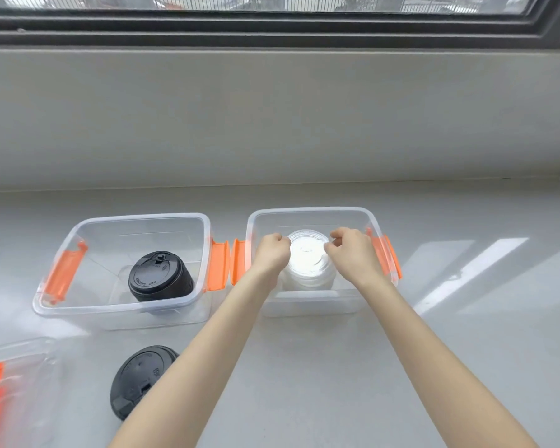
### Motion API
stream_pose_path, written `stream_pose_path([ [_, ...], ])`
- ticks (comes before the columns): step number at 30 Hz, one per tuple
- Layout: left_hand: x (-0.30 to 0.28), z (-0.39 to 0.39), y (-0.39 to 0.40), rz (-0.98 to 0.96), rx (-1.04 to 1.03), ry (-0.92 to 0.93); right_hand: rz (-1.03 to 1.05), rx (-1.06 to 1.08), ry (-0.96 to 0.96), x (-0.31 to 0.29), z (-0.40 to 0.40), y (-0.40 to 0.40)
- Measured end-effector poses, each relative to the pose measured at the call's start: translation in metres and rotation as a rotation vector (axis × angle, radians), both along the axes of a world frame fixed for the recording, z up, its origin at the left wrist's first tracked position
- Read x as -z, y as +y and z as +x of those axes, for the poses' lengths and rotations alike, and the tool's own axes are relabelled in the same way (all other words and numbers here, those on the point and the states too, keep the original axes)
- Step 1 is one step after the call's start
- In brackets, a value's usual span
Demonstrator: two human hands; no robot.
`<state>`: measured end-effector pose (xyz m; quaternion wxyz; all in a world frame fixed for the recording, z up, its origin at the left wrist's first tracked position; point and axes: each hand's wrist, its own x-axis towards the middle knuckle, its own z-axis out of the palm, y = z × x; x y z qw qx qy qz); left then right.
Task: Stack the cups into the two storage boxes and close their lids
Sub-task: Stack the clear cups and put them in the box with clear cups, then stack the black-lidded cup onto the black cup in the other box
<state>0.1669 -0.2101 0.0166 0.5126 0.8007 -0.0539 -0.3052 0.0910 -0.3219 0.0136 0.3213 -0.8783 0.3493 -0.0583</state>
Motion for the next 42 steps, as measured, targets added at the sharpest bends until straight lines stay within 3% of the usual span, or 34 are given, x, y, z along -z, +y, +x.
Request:
stream_pose_path([
  [6,-0.035,-0.011,0.030,-0.162,0.065,-0.022,0.008,-0.002,-0.160,-0.021,-0.008,0.005],
  [10,-0.070,-0.027,0.081,-0.300,0.130,-0.071,0.041,-0.107,-0.377,-0.054,-0.014,0.037],
  [14,-0.077,-0.041,0.141,-0.278,0.140,-0.089,0.197,-0.268,-0.481,-0.074,-0.023,0.086],
  [17,-0.065,-0.047,0.179,-0.229,0.069,-0.092,0.365,-0.409,-0.435,-0.068,-0.028,0.123],
  [21,-0.039,-0.053,0.222,-0.140,-0.097,-0.102,0.474,-0.506,-0.206,-0.030,-0.025,0.164],
  [27,0.007,-0.055,0.268,0.051,-0.257,0.024,0.634,-0.368,0.094,0.029,-0.023,0.210],
  [33,0.040,-0.058,0.286,0.057,-0.247,0.249,0.795,-0.178,0.112,0.046,-0.021,0.243],
  [42,0.024,-0.053,0.296,-0.060,-0.241,0.236,0.800,-0.097,0.024,0.027,-0.027,0.249],
])
